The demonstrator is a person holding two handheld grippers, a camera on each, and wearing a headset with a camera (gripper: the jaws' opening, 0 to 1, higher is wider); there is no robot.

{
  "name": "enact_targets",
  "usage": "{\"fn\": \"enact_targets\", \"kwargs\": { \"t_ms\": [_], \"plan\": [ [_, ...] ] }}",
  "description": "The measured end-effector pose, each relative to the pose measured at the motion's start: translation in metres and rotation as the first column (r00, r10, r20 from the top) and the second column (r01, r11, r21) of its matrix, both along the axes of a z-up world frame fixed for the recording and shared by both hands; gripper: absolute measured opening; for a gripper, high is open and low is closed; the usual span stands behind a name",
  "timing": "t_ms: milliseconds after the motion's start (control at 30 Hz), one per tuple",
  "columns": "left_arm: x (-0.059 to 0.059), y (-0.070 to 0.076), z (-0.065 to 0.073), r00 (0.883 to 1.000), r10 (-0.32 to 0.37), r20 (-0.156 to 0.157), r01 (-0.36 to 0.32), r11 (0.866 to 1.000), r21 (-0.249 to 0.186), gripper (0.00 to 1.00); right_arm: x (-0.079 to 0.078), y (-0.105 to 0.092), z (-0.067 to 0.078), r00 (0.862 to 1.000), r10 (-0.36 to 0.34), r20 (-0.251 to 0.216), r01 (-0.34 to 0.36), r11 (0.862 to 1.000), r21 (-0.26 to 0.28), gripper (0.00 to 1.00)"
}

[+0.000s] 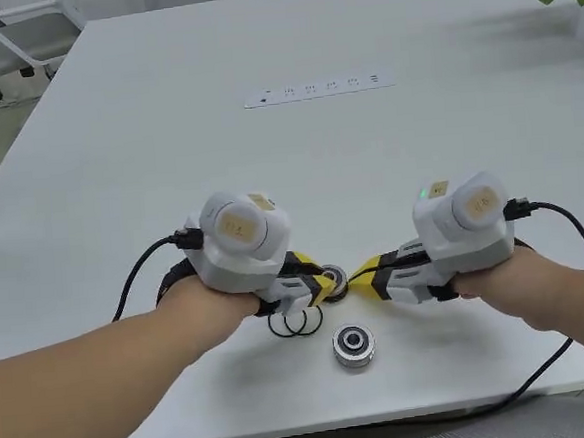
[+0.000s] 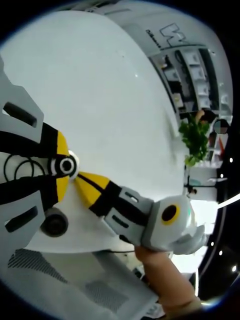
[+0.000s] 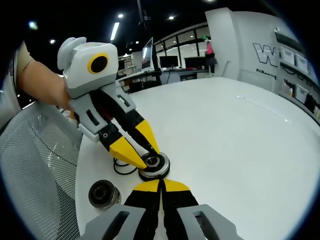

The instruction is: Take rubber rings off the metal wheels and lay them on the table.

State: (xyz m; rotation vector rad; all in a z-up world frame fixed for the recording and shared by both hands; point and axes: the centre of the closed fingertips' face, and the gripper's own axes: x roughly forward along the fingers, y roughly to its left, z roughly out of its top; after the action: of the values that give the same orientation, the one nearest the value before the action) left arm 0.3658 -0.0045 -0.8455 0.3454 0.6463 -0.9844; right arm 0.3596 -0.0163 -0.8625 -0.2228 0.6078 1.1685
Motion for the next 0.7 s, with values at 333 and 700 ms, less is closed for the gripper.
{"fn": "enact_targets", "kwargs": {
  "t_ms": [333,700],
  "plan": [
    [0.000,0.000,0.000,1.000,0.002,-0.001,-0.002,1.000,-0.003,0.12,-0.005,0.000,0.005,0.999,0.033,0.032,-0.034,0.999,0.014,0.20],
    [0.000,0.000,0.000,1.000,0.007,-0.001,-0.007,1.000,-0.008,0.12,0.000,0.021,0.004,0.998,0.033,0.056,-0.034,0.999,0.013,0.32]
  ]
}}
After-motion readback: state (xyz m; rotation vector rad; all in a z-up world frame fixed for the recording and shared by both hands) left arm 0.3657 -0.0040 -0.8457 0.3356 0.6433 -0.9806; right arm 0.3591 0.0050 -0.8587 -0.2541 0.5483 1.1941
